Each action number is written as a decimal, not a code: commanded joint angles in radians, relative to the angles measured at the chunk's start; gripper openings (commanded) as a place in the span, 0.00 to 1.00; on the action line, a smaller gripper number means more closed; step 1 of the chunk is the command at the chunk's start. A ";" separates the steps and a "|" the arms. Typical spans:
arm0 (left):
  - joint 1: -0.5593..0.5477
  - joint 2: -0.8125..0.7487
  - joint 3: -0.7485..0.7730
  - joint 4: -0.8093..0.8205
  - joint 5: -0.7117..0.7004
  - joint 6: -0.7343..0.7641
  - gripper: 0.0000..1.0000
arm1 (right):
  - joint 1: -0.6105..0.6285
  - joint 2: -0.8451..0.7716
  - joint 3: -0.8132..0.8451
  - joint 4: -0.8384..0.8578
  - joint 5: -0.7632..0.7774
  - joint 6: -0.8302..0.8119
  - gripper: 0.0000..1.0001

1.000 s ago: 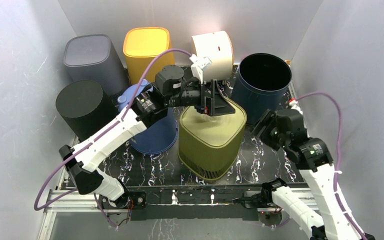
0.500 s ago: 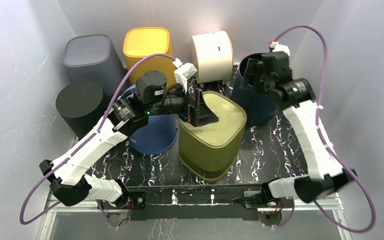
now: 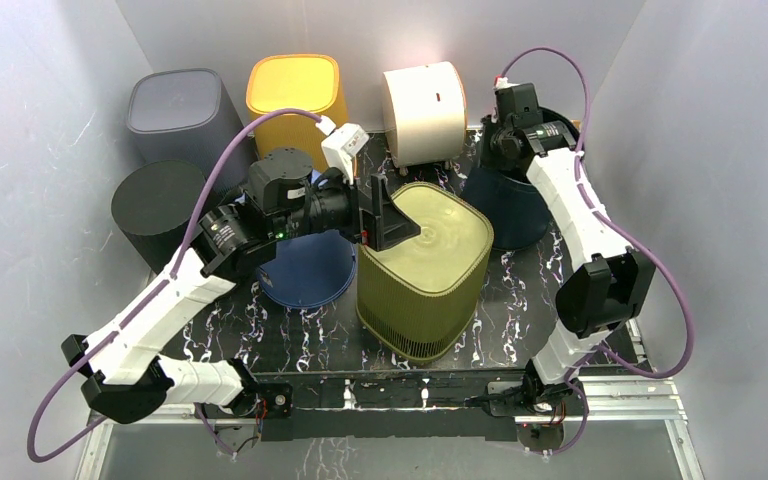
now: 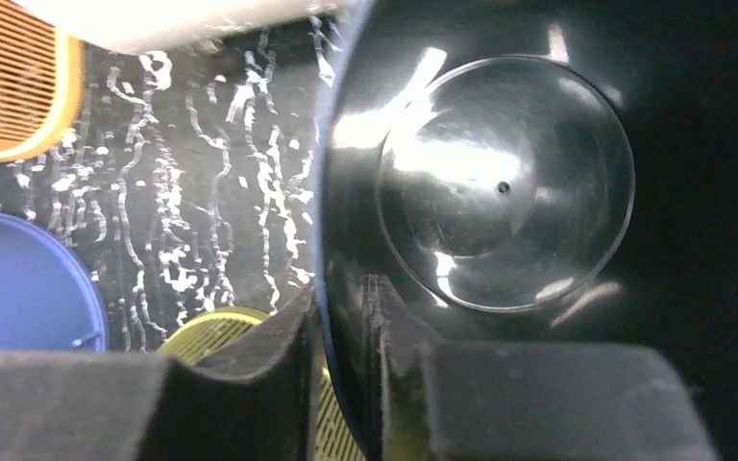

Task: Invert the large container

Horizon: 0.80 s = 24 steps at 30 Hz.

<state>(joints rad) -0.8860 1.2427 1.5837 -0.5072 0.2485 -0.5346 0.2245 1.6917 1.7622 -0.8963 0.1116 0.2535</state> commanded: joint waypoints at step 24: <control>-0.001 0.023 0.056 -0.008 -0.076 0.033 0.94 | -0.470 -0.323 -0.531 0.938 -0.915 0.805 0.00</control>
<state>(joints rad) -0.8860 1.2579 1.5864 -0.5106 0.2016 -0.5270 -0.2161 1.4052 1.3346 -0.2821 -0.6479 0.8745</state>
